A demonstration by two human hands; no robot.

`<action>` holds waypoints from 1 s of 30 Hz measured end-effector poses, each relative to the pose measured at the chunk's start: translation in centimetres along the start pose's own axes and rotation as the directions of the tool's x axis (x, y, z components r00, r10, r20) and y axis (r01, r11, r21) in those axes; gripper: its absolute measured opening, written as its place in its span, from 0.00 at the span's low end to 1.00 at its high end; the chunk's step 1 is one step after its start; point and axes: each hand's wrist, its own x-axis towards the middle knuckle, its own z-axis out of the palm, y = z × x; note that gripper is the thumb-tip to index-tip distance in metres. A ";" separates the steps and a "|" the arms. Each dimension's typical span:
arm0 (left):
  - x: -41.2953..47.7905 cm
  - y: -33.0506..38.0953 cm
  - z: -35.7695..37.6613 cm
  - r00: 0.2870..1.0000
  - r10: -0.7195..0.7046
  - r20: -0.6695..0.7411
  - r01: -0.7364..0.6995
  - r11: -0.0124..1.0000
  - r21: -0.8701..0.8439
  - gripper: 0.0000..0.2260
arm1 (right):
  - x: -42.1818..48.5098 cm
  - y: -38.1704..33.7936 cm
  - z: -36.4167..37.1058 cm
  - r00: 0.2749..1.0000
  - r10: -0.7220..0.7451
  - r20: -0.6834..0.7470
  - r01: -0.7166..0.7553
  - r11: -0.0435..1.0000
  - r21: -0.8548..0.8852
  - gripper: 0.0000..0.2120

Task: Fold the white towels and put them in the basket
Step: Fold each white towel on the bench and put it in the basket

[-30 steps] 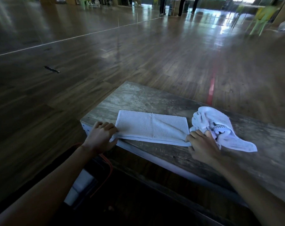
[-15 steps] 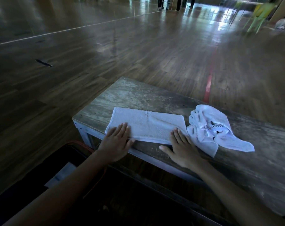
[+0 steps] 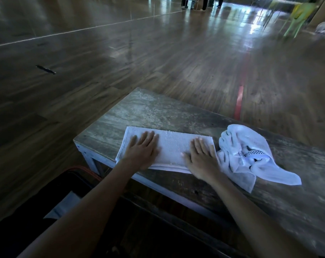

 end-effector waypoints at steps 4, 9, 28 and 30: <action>0.1 -0.5 0.0 0.997 -0.073 -0.020 0.072 0.996 -0.059 0.26 | 1.1 1.3 -1.1 0.988 0.149 -0.042 -0.153 0.980 -0.126 0.35; 0.1 0.1 0.1 0.994 -0.090 -0.064 0.082 0.989 -0.123 0.28 | 1.7 -0.1 -1.2 0.992 -0.123 -0.033 0.126 0.986 0.112 0.31; -8.0 -3.4 -1.4 0.830 -0.531 -0.168 0.413 0.790 -0.453 0.19 | 3.4 -3.6 -4.9 0.958 -0.253 -0.132 0.254 0.967 -0.010 0.26; -9.5 -2.9 -1.0 0.751 -0.652 -0.099 0.438 0.605 -0.665 0.19 | 5.1 -5.9 -6.1 0.946 -0.316 -0.072 0.320 0.947 0.040 0.23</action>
